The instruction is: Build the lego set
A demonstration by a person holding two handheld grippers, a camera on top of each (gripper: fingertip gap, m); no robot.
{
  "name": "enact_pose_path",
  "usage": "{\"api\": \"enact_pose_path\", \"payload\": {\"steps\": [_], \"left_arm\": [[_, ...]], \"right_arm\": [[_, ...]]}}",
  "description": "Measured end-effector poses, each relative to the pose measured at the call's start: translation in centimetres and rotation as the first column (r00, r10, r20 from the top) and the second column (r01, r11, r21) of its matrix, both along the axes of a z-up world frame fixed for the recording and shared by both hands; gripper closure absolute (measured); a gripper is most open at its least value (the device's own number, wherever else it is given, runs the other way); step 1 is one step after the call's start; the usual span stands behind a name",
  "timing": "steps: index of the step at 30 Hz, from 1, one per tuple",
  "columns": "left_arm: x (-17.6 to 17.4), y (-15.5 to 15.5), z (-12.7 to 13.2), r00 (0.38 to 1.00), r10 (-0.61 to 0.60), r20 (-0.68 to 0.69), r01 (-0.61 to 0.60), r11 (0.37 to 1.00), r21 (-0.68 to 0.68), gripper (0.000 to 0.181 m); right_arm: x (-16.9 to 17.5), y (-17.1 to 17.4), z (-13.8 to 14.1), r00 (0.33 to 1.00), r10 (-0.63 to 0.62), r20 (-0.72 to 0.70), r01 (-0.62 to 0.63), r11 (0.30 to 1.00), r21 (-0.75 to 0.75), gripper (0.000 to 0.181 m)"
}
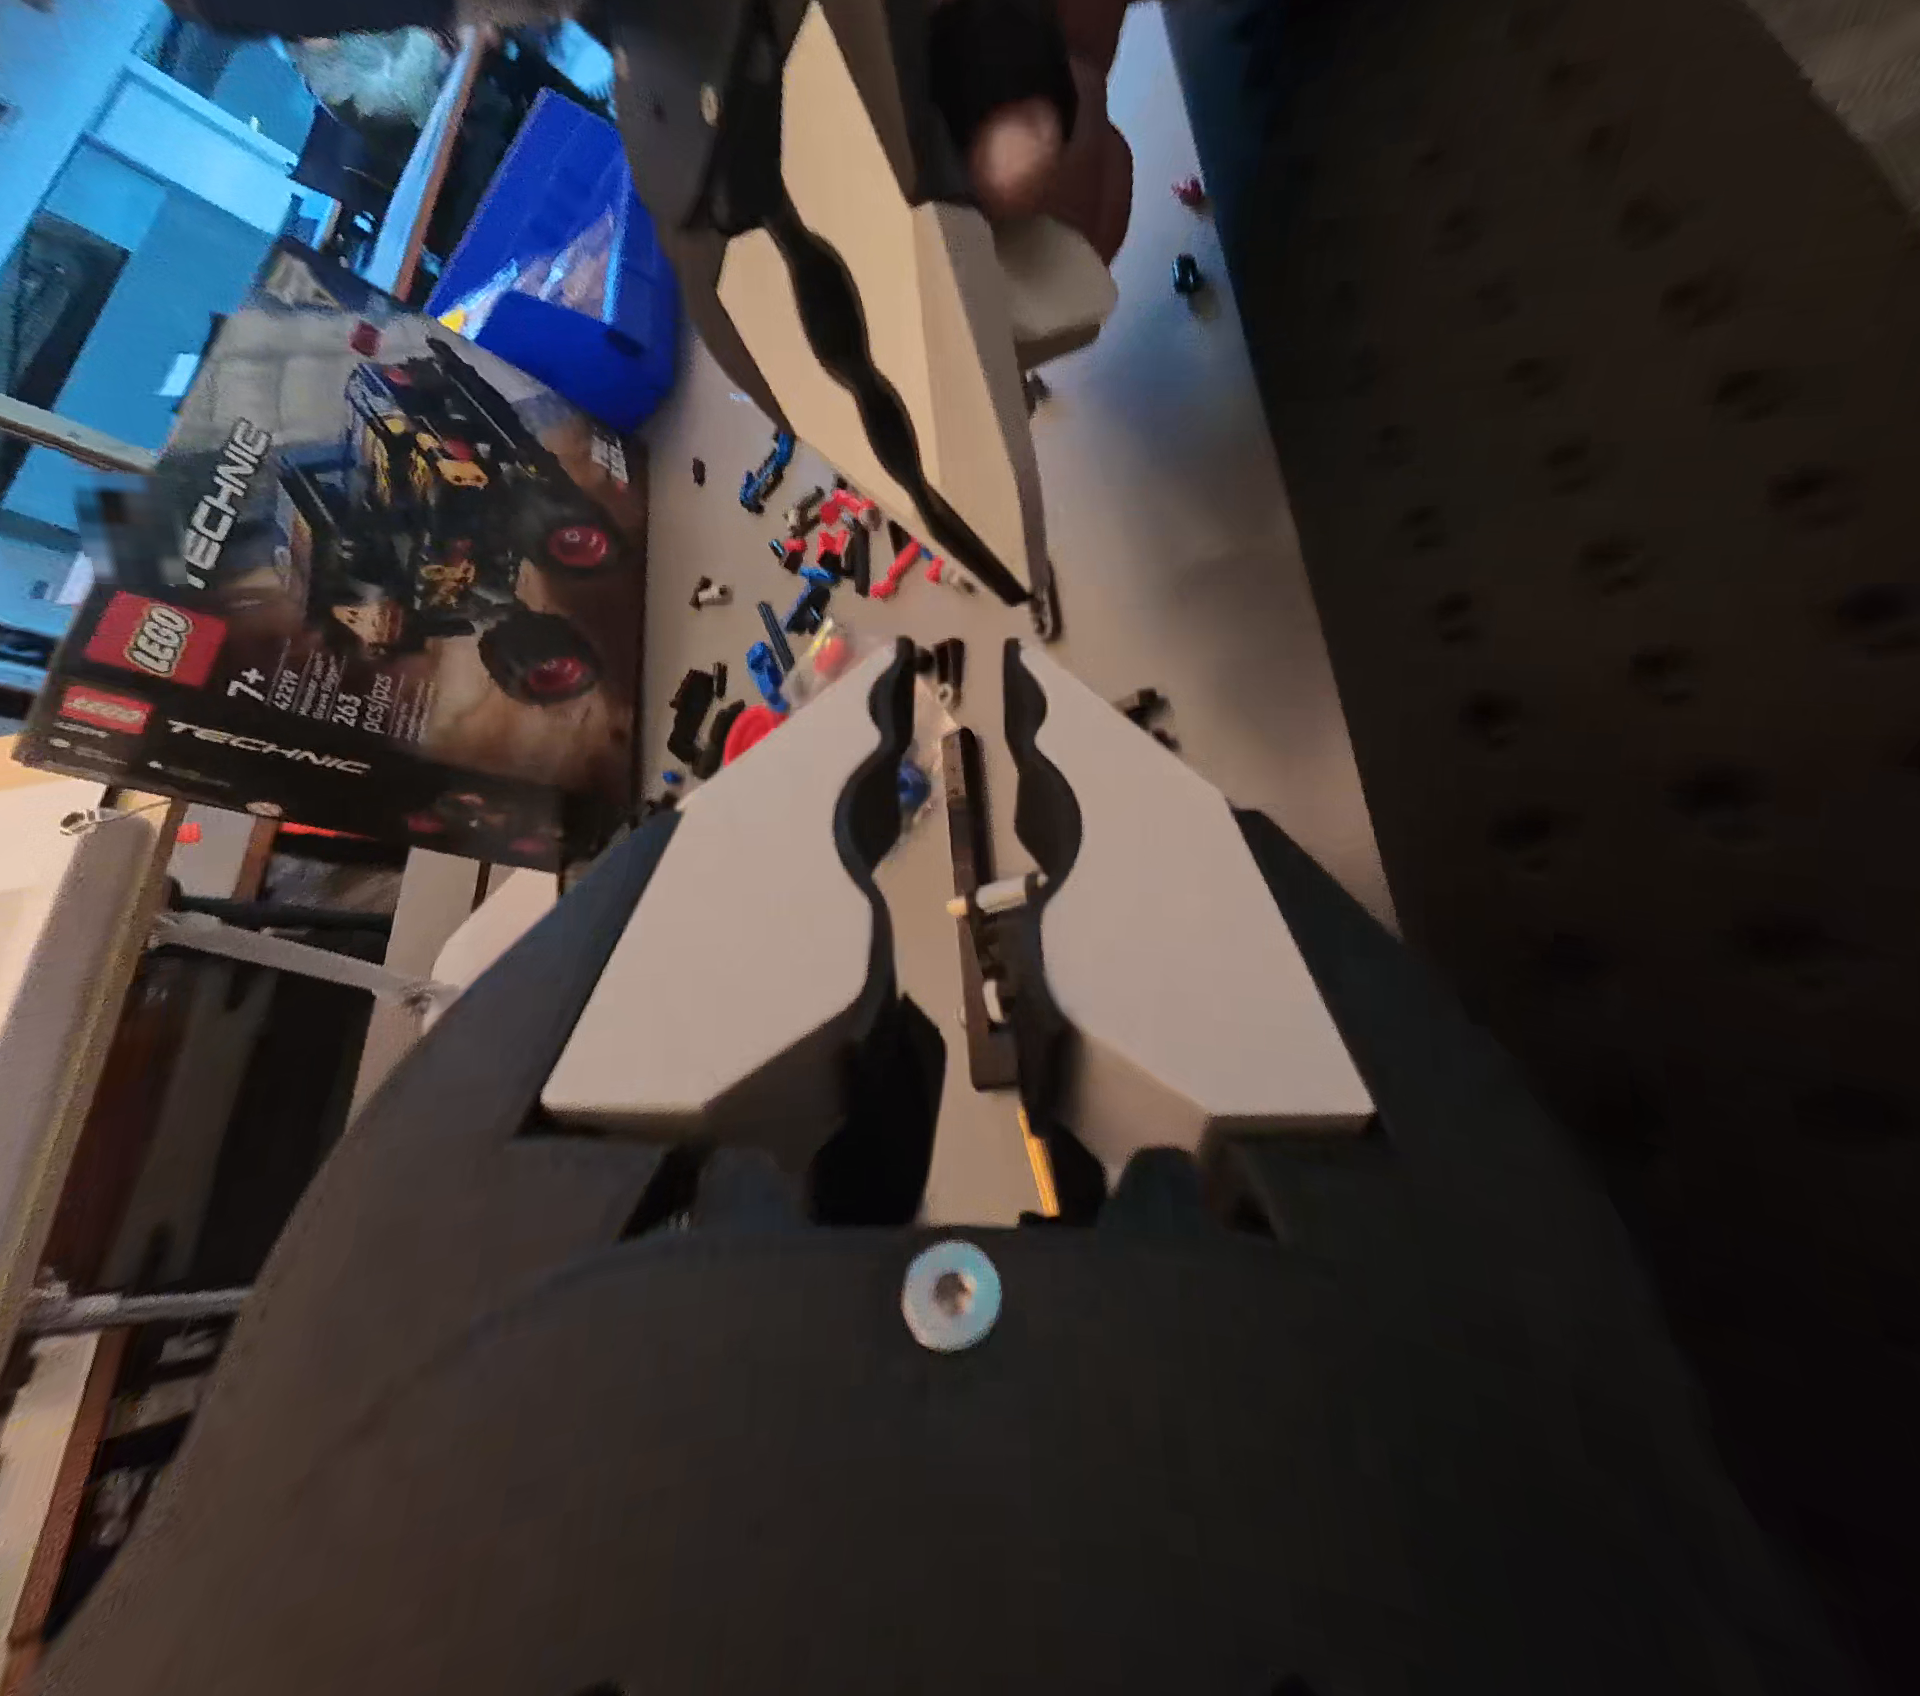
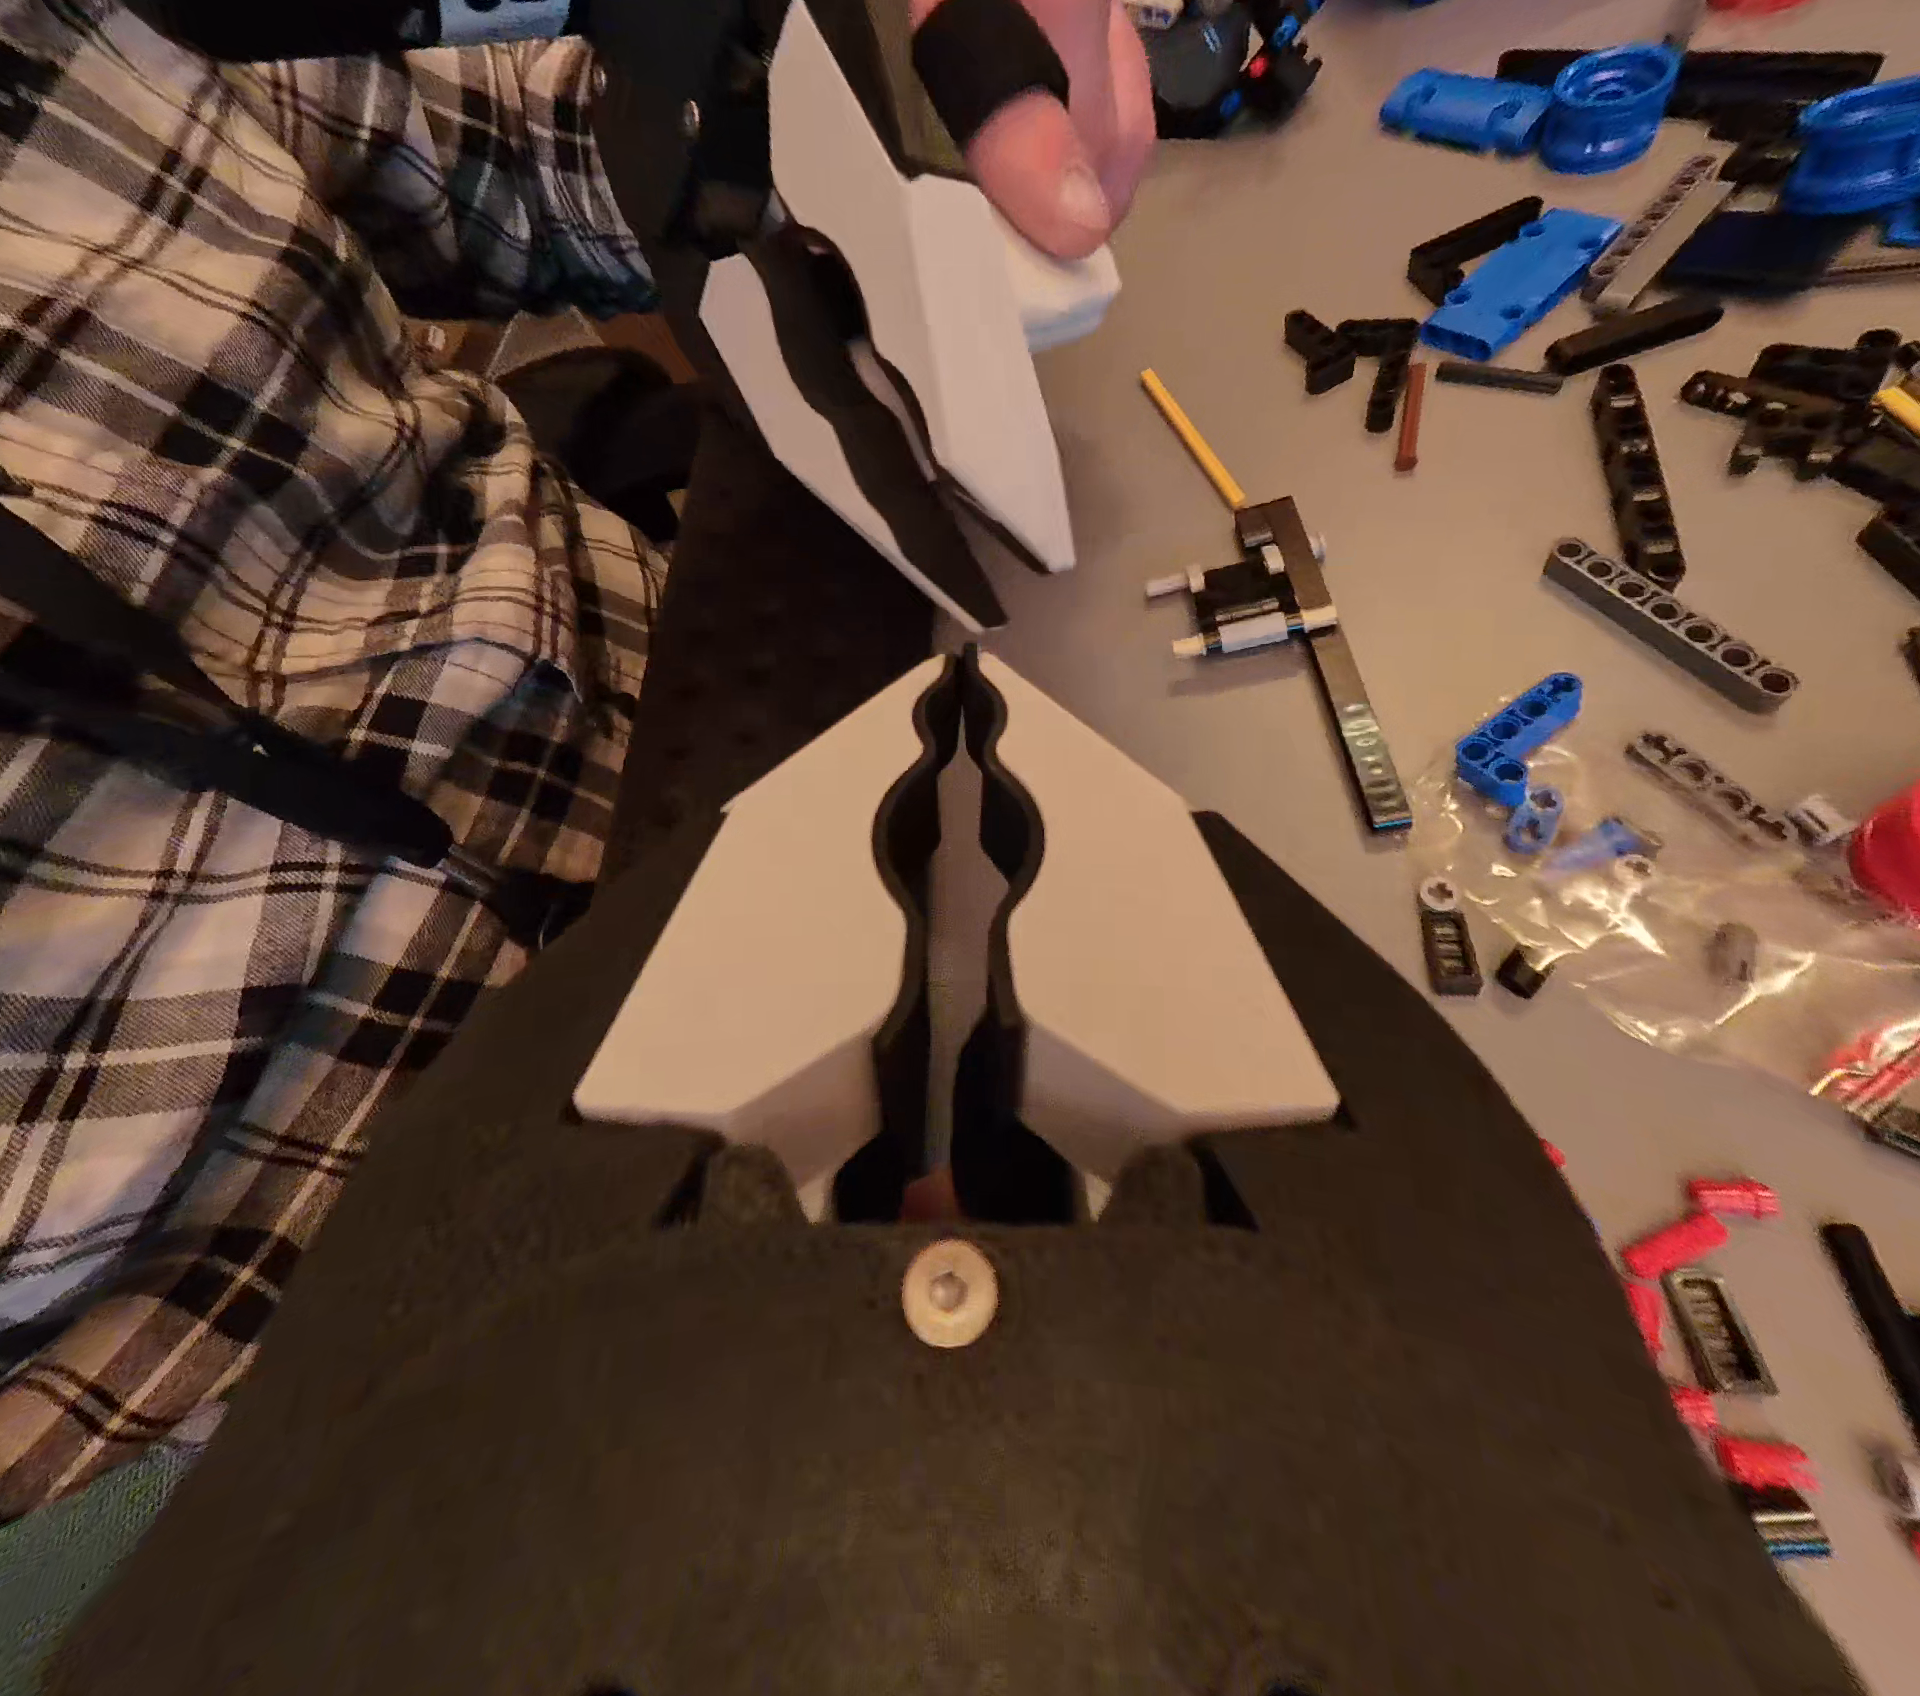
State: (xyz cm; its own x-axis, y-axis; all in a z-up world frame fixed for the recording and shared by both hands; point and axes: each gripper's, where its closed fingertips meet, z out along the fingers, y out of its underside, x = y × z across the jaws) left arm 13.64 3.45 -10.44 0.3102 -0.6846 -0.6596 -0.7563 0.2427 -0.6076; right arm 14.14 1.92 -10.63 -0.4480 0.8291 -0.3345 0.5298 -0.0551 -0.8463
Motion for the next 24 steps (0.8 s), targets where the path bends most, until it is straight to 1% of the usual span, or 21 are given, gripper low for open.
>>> {"api": "enact_pose_path", "payload": {"steps": [2, 4, 6, 10, 12, 15, 18, 20, 24], "left_arm": [[-0.6, 0.1, -0.6, 1.000, 0.011, 0.010, -0.011, 1.000, -0.012, 0.170], [-1.6, 0.5, -0.5, 0.995, 0.050, 0.082, -0.044, 0.996, -0.072, 0.171], [-2.4, 0.8, 0.2, 0.985, 0.079, 0.154, -0.063, 0.992, -0.105, 0.172], [-4.5, 1.6, 1.7, 0.962, 0.152, 0.228, -0.129, 0.985, -0.115, 0.172], [-5.6, 1.9, 2.1, 0.949, 0.184, 0.254, -0.156, 0.980, -0.127, 0.171], [-6.8, 2.0, 2.1, 0.941, 0.218, 0.259, -0.189, 0.973, -0.130, 0.171], [-7.6, 1.2, 2.3, 0.935, 0.252, 0.250, -0.228, 0.966, -0.122, 0.171], [-8.5, 0.2, 2.3, 0.924, 0.292, 0.245, -0.270, 0.955, -0.122, 0.170], [-10.5, -3.2, 2.7, 0.888, 0.378, 0.263, -0.349, 0.925, -0.151, 0.168]], "right_arm": [[0.0, 0.1, 0.1, 1.000, -0.005, -0.010, 0.005, 1.000, -0.003, 0.181], [0.0, 0.1, -0.3, 1.000, -0.001, -0.003, 0.001, 1.000, -0.010, 0.181], [0.0, 0.0, -1.2, 1.000, 0.003, 0.012, -0.003, 1.000, 0.003, 0.181], [0.0, -0.1, -1.7, 1.000, 0.009, 0.006, -0.009, 1.000, -0.009, 0.181], [0.2, -0.2, -1.7, 1.000, 0.018, 0.003, -0.018, 1.000, -0.010, 0.181], [0.2, 0.1, -2.1, 1.000, 0.020, 0.003, -0.020, 1.000, -0.012, 0.181], [0.3, 0.6, -2.8, 1.000, 0.017, 0.008, -0.017, 1.000, 0.008, 0.181], [0.5, 0.7, -2.8, 1.000, 0.022, -0.004, -0.022, 1.000, 0.002, 0.181], [0.4, 0.8, -2.1, 0.999, 0.017, -0.046, -0.015, 1.000, 0.027, 0.181]]}}
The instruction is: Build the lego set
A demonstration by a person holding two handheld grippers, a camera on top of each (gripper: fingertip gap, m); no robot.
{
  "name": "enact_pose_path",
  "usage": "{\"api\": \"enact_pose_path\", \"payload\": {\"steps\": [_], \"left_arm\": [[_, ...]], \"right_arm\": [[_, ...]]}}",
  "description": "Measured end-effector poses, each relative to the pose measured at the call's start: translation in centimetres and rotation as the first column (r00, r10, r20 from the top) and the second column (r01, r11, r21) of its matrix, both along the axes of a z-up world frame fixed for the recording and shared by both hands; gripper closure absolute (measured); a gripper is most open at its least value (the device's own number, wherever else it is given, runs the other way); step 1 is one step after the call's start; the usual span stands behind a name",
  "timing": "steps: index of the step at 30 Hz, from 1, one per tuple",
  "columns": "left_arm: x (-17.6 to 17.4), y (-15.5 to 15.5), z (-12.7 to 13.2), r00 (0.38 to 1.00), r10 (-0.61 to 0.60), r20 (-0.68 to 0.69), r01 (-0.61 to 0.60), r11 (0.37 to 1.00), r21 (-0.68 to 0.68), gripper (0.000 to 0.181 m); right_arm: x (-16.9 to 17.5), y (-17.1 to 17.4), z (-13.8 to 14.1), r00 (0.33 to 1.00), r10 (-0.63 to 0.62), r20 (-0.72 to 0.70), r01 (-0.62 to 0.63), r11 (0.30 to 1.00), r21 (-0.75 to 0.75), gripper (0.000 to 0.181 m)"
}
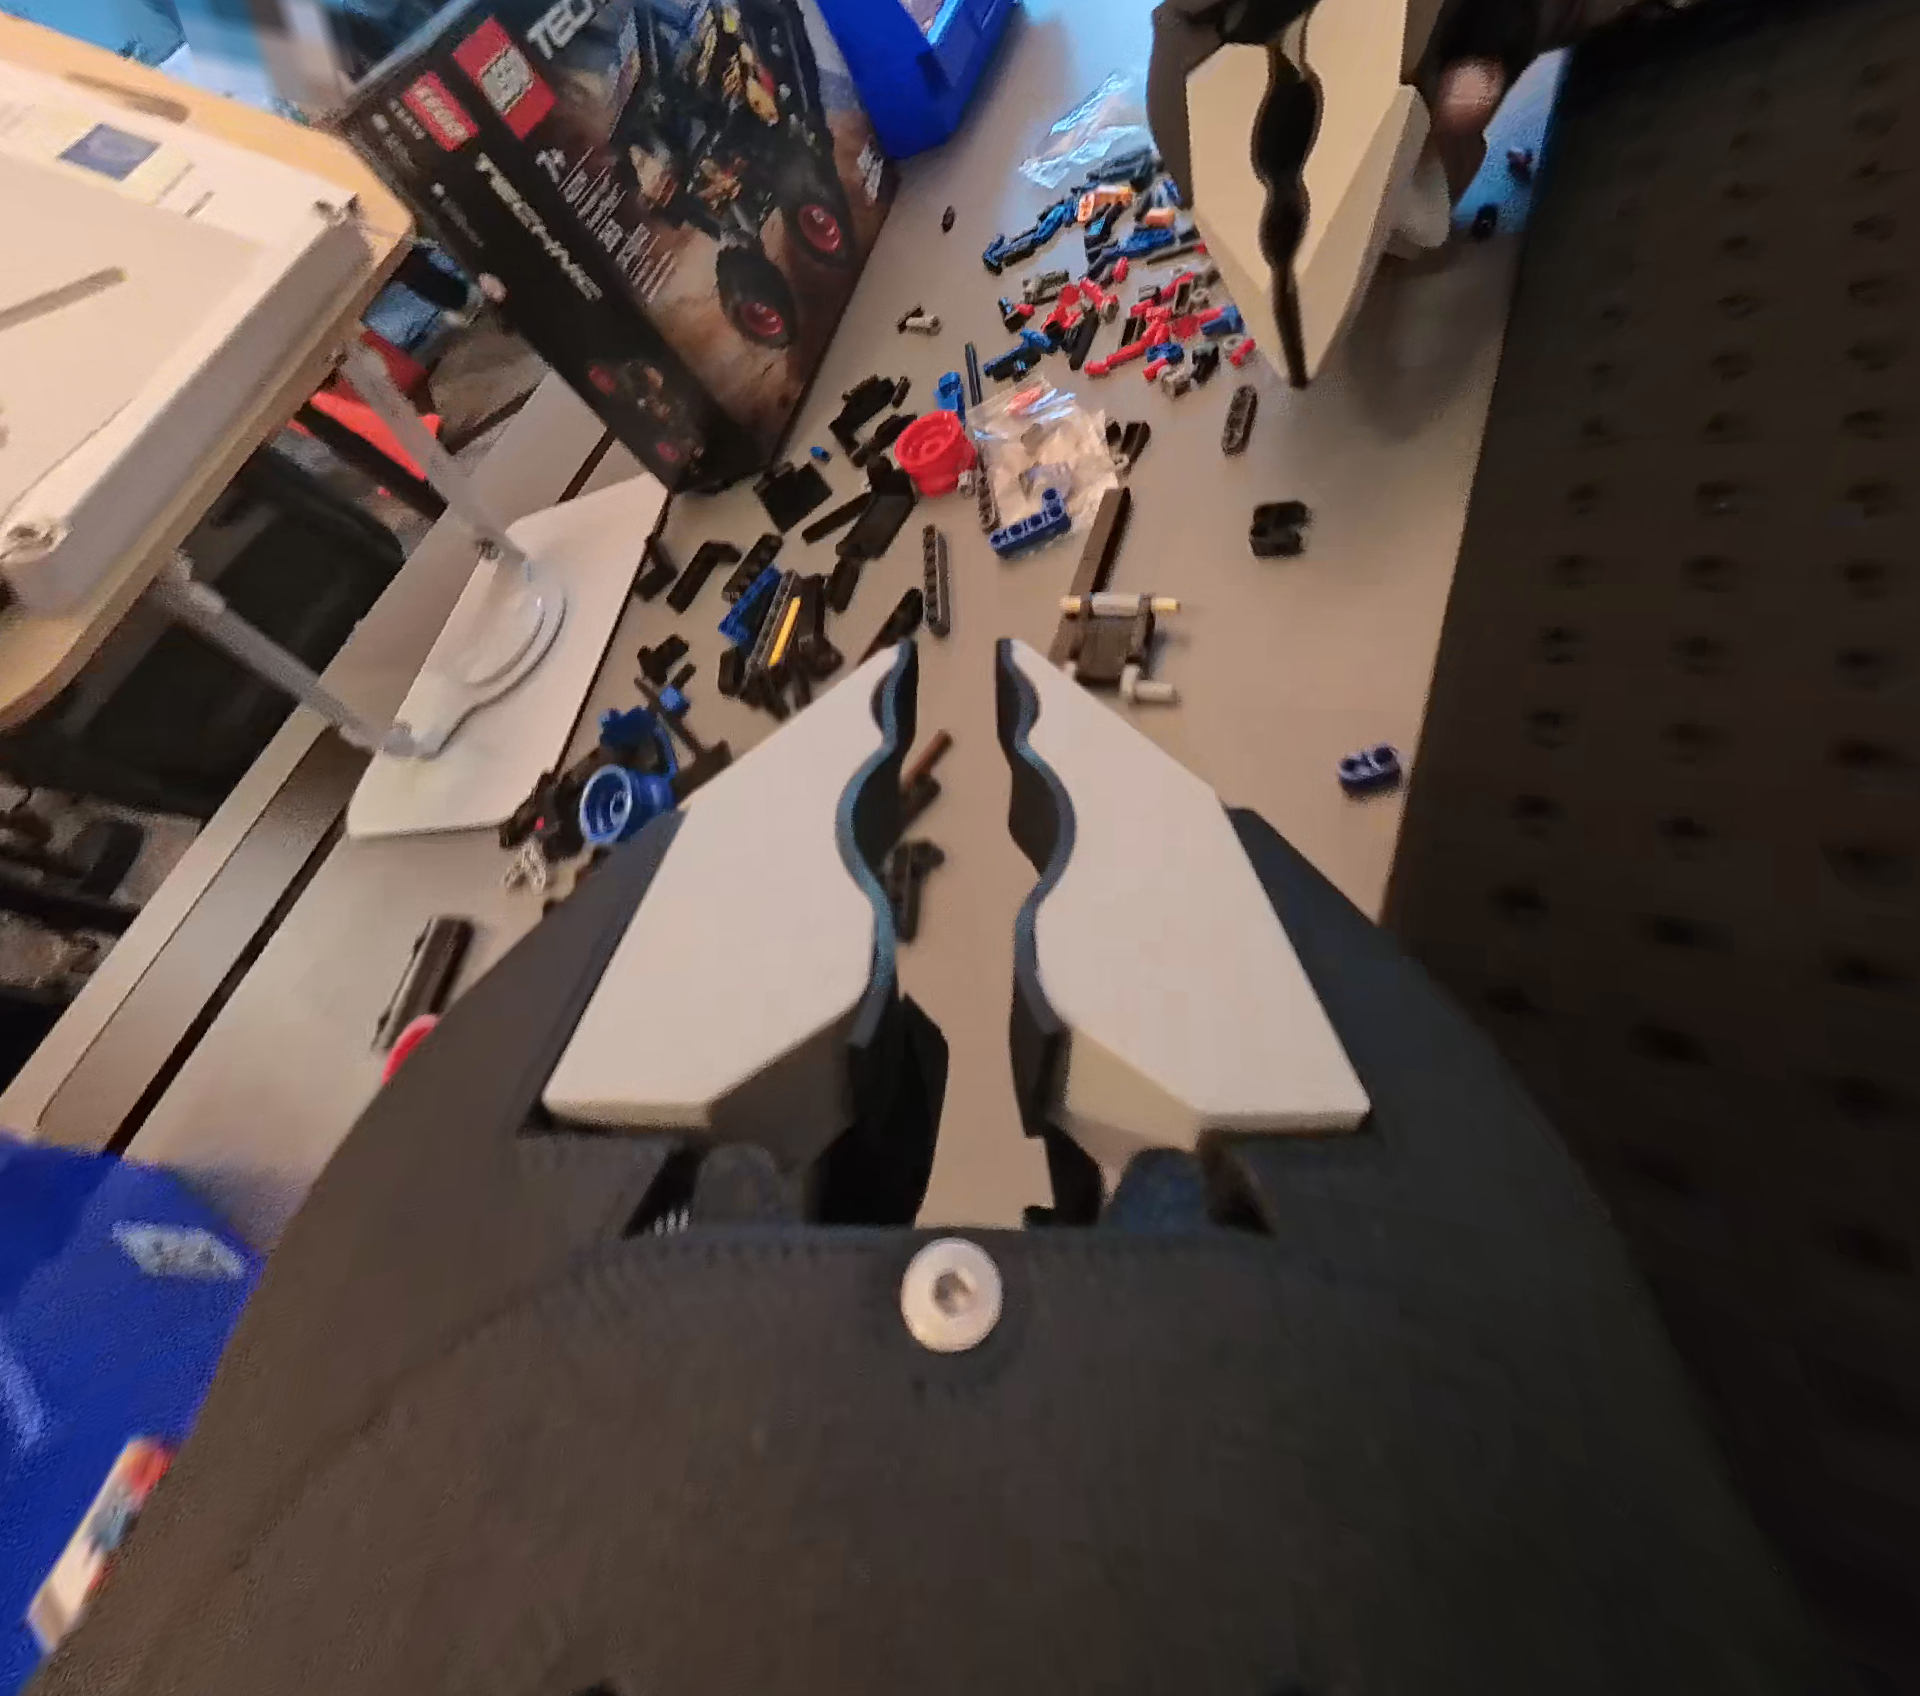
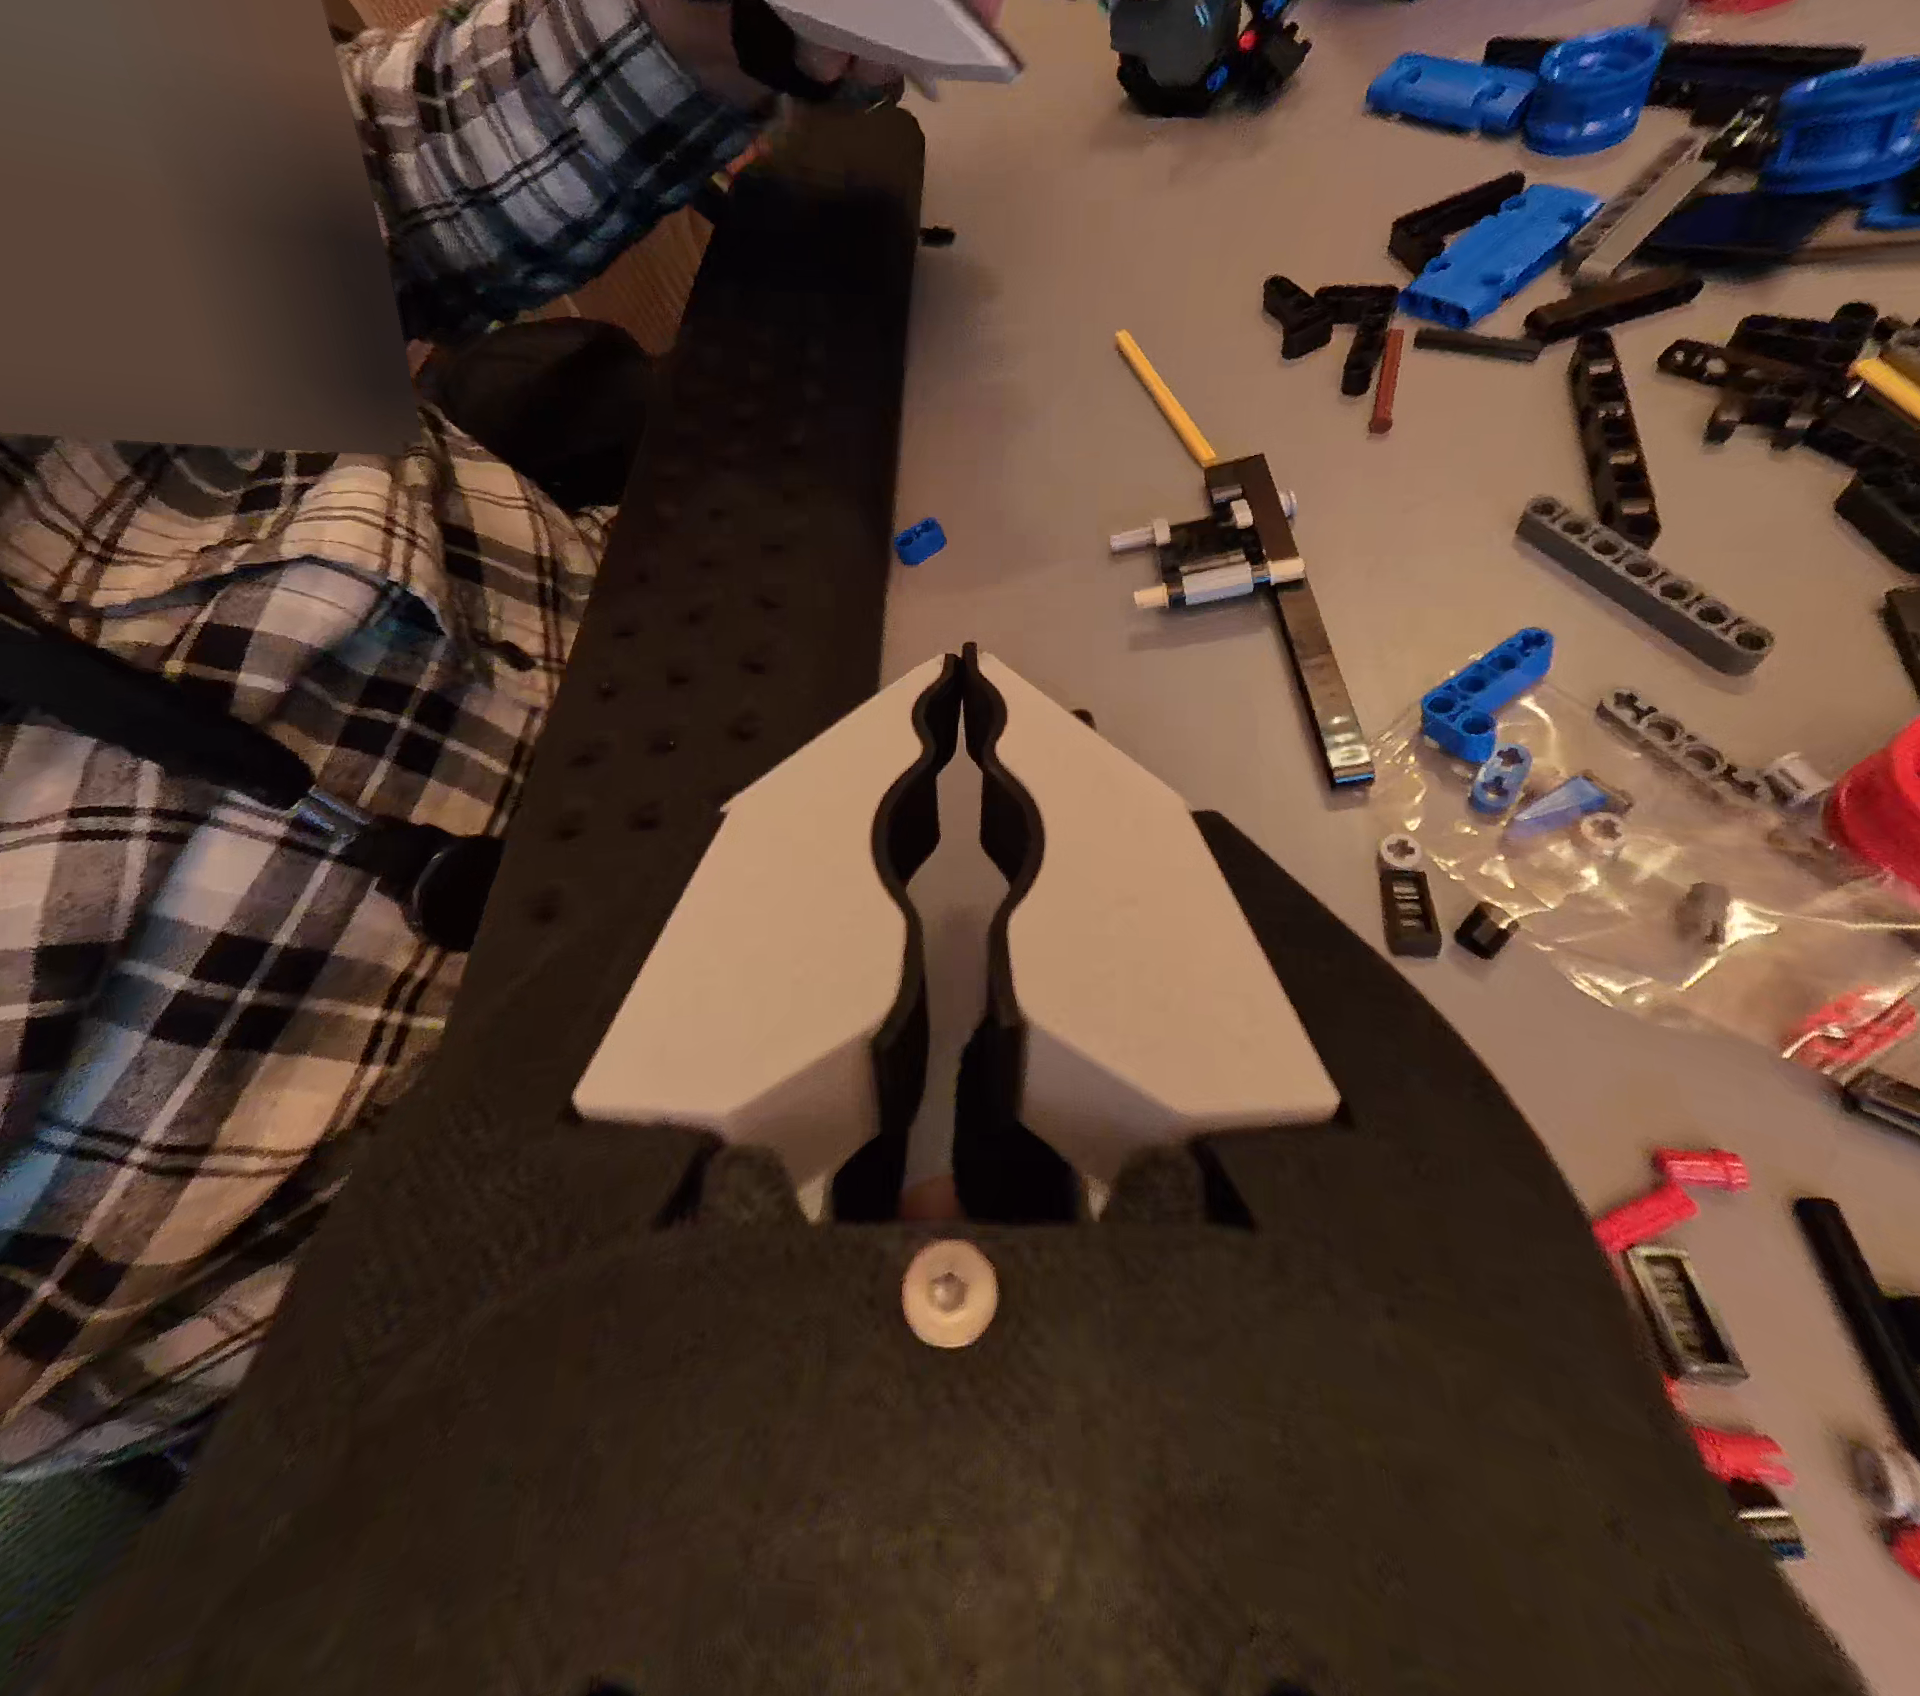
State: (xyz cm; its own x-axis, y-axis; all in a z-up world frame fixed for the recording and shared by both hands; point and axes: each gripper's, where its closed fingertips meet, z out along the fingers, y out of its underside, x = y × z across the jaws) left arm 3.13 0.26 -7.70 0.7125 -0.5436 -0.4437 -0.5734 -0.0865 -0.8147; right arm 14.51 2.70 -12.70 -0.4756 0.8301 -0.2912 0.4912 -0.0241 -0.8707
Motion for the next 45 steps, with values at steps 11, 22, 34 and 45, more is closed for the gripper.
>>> {"api": "enact_pose_path", "payload": {"steps": [11, 22, 34, 45], "left_arm": [[4.9, -21.4, -8.2, 0.977, -0.197, -0.081, 0.100, 0.760, -0.642, 0.164], [5.2, -21.7, -17.2, 0.996, -0.001, -0.089, -0.057, 0.754, -0.655, 0.164], [4.2, -21.5, -14.8, 0.972, 0.146, 0.186, 0.006, 0.773, -0.635, 0.173], [2.5, -22.0, -8.6, 0.938, 0.144, 0.317, 0.036, 0.865, -0.501, 0.174]], "right_arm": [[0.3, -2.5, 0.3, 0.997, 0.062, -0.054, -0.052, 0.984, 0.173, 0.181], [0.9, -3.0, -0.1, 0.995, 0.085, -0.051, -0.073, 0.978, 0.195, 0.181], [1.0, -3.0, -0.2, 0.995, 0.093, -0.048, -0.083, 0.979, 0.185, 0.181], [1.0, -3.0, -0.2, 0.995, 0.093, -0.047, -0.083, 0.979, 0.187, 0.181]]}}
